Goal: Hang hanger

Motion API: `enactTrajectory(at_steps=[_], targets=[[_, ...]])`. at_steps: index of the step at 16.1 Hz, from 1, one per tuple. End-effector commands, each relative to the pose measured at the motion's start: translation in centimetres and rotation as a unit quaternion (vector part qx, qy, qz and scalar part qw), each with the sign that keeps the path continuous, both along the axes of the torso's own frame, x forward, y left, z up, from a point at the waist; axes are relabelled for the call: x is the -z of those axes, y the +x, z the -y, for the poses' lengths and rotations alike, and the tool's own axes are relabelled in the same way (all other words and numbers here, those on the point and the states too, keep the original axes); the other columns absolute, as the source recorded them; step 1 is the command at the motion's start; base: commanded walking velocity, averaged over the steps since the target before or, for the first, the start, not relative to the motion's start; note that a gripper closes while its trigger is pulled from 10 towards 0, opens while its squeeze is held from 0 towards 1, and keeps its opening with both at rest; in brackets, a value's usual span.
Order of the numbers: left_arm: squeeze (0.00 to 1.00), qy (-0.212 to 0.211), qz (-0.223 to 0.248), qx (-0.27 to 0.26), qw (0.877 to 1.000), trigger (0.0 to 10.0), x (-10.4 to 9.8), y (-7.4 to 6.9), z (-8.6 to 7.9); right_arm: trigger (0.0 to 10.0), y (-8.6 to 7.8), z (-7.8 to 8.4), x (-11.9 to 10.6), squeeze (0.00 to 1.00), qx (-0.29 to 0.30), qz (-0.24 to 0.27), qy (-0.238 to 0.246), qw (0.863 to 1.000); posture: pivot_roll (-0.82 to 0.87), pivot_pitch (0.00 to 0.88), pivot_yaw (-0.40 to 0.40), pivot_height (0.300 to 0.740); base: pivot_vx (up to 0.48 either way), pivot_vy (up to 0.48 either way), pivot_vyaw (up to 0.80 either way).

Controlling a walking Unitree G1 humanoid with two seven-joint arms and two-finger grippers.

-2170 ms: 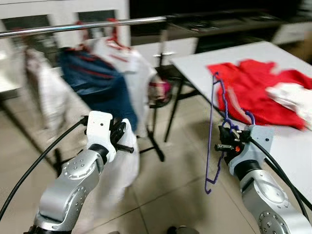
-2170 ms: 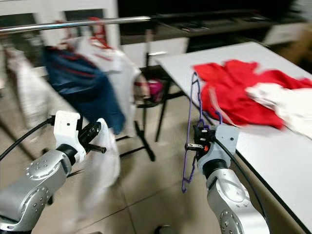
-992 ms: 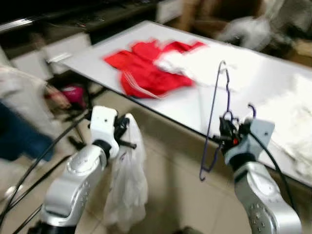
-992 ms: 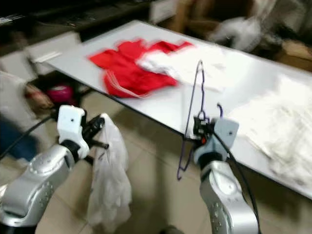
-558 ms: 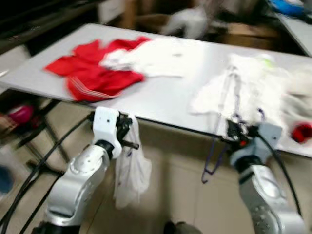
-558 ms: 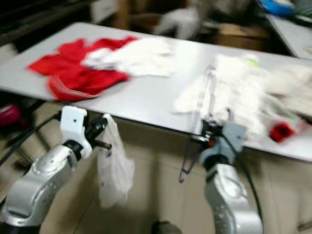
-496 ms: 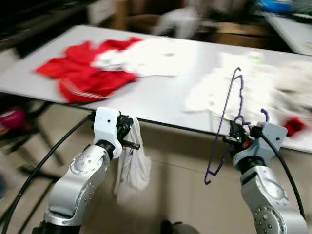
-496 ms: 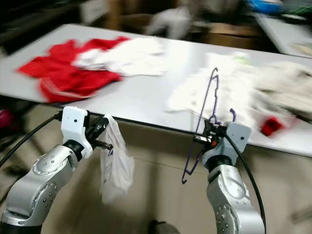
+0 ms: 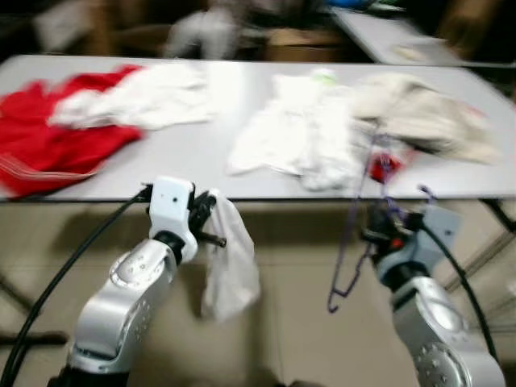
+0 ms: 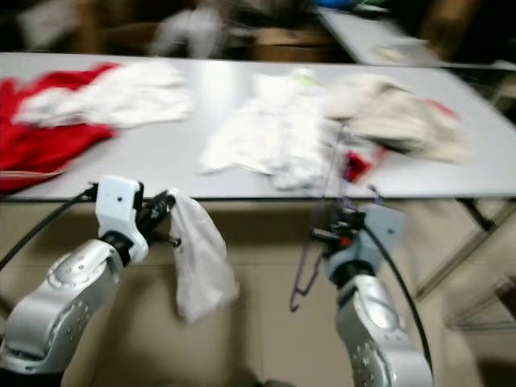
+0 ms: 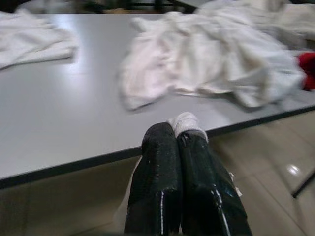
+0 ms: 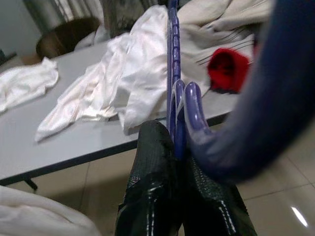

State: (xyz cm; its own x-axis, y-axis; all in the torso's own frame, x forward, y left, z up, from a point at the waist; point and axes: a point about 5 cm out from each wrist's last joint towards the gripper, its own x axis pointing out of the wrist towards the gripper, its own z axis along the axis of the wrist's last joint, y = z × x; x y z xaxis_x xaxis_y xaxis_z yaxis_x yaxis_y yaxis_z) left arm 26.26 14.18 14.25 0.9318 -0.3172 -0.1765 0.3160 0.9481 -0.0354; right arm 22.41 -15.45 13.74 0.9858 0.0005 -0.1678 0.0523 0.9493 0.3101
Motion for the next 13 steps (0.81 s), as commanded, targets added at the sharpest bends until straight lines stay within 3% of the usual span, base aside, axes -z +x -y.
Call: enactTrajectory(at_steps=[1, 4, 8, 13], targets=[[0.00, -0.006, 0.020, 0.010, 1.000, 10.0, -0.86, 0.08, 0.48, 10.0, -0.07, 0.16, -0.33, 0.00, -0.007, 0.003, -0.002, 1.000, 0.01, 0.013, -0.005, 0.740, 0.000, 0.000, -0.73], [0.00, -0.007, 0.023, 0.009, 1.000, 10.0, -0.90, 0.00, 0.48, 10.0, -0.19, -0.03, -0.20, 0.00, -0.028, -0.003, -0.029, 0.999, 0.01, 0.013, -0.011, 0.740, 0.000, 0.000, -0.24], [0.00, 0.000, 0.027, 0.012, 1.000, 10.0, -0.91, -0.08, 0.51, 10.0, -0.30, -0.02, -0.03, 0.00, -0.031, -0.011, -0.024, 0.999, 0.01, 0.009, -0.014, 0.740, 0.000, 0.000, 0.00], [0.00, 0.005, 0.034, 0.007, 0.999, 10.0, -0.95, 0.00, 0.75, 10.0, -0.09, 0.21, -0.17, 0.00, -0.055, -0.008, -0.098, 0.994, 0.00, 0.000, -0.024, 0.740, 0.000, 0.000, 0.00]])
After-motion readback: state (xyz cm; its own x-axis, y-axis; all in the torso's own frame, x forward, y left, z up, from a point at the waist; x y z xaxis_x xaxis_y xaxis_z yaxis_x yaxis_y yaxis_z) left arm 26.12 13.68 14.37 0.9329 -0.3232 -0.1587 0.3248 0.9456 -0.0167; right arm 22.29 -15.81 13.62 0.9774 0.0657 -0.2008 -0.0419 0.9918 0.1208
